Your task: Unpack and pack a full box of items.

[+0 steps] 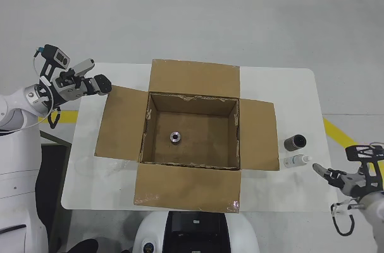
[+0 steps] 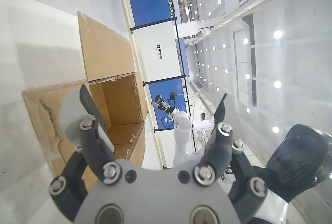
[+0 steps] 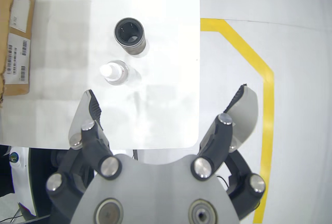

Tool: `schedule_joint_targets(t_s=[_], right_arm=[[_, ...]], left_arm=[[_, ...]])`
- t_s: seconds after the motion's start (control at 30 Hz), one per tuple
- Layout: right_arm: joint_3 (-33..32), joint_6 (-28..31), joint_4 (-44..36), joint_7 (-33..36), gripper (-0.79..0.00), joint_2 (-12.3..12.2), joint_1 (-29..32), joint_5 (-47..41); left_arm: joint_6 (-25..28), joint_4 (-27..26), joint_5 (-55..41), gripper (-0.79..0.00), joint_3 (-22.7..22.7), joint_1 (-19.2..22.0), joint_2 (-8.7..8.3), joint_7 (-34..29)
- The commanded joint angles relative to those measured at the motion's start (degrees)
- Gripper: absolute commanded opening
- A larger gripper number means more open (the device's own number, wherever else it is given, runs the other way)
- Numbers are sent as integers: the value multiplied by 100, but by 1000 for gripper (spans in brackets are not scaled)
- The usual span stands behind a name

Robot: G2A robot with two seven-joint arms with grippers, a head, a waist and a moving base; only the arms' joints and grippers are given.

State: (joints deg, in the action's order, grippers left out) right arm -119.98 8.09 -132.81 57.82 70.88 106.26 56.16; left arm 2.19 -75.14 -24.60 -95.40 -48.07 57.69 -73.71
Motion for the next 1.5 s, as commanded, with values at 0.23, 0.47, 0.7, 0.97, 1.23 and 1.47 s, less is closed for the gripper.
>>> schedule_joint_targets(t_s=[0.23, 0.47, 0.7, 0.97, 1.23, 1.47], right_arm=[[377, 34, 118, -105, 0, -29, -68, -61], [645, 3, 210, -153, 0, -52, -133, -59], [944, -34, 451, -237, 0, -76, -229, 113], [1311, -137, 824, -408, 0, -98, -415, 381], [1547, 7, 1221, -536, -12, -134, -704, 527], [1621, -5, 1400, -605, -142, -158, -865, 495]], left_arm=[[0, 0, 0, 0, 0, 0, 0, 0], [0, 0, 0, 0, 0, 0, 0, 0], [0, 0, 0, 0, 0, 0, 0, 0], [0, 0, 0, 0, 0, 0, 0, 0], [0, 0, 0, 0, 0, 0, 0, 0], [0, 0, 0, 0, 0, 0, 0, 0]])
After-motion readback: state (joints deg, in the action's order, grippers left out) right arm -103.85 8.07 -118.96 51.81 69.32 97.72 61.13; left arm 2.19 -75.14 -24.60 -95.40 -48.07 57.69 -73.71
